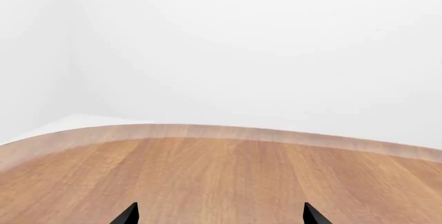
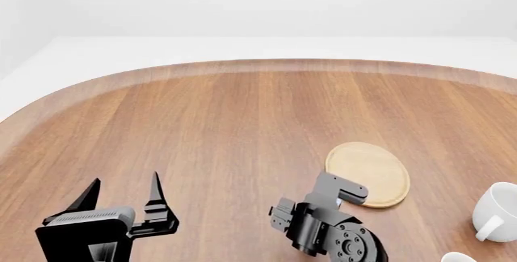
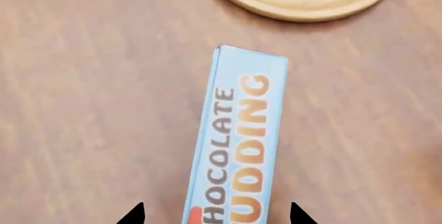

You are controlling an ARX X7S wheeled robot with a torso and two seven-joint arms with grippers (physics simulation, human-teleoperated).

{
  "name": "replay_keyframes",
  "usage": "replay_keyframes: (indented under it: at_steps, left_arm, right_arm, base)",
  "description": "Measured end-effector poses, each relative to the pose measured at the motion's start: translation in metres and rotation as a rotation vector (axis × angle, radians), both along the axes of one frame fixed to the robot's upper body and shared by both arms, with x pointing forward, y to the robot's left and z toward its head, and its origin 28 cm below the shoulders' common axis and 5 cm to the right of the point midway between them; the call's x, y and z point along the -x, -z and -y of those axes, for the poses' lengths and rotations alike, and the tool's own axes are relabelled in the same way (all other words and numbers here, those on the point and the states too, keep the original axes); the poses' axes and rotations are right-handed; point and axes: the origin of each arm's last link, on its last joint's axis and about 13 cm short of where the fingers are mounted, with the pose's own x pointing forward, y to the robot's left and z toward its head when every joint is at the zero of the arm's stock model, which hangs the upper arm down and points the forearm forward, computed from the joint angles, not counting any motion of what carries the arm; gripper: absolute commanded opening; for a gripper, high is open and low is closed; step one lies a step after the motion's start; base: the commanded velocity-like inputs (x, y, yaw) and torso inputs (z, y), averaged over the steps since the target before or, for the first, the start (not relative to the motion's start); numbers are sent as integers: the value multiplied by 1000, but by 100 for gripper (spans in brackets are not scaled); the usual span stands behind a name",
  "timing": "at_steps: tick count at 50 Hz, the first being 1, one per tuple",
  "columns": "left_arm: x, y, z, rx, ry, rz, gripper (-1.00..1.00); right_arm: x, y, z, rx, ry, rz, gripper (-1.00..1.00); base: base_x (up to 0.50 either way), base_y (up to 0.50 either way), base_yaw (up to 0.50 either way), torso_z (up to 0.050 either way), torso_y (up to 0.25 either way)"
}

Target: Put the chocolate pudding to the left of the plate.

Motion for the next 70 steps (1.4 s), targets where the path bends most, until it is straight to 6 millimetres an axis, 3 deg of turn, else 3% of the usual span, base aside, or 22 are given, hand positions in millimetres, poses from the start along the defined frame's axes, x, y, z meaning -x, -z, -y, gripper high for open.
replay_keyframes:
  at_steps: [31, 32, 55, 70]
  left_arm:
    - [0, 0, -1, 3, -1, 2, 100]
    - [0, 0, -1, 3, -1, 2, 100]
    - [0, 1, -1, 4, 1, 2, 100]
    - [1, 1, -1, 8, 1, 7, 100]
  right_arm:
    - [-5, 17, 0, -11, 3, -64, 100]
    - [-5, 18, 0, -12, 3, -66, -100]
    - [-5, 19, 2, -16, 11, -87, -100]
    - [7, 7, 1, -32, -2, -34, -100]
  base:
    - [0, 0, 0, 0, 0]
    - [0, 0, 0, 0, 0]
    - [1, 0, 0, 0, 0]
    - [0, 0, 0, 0, 0]
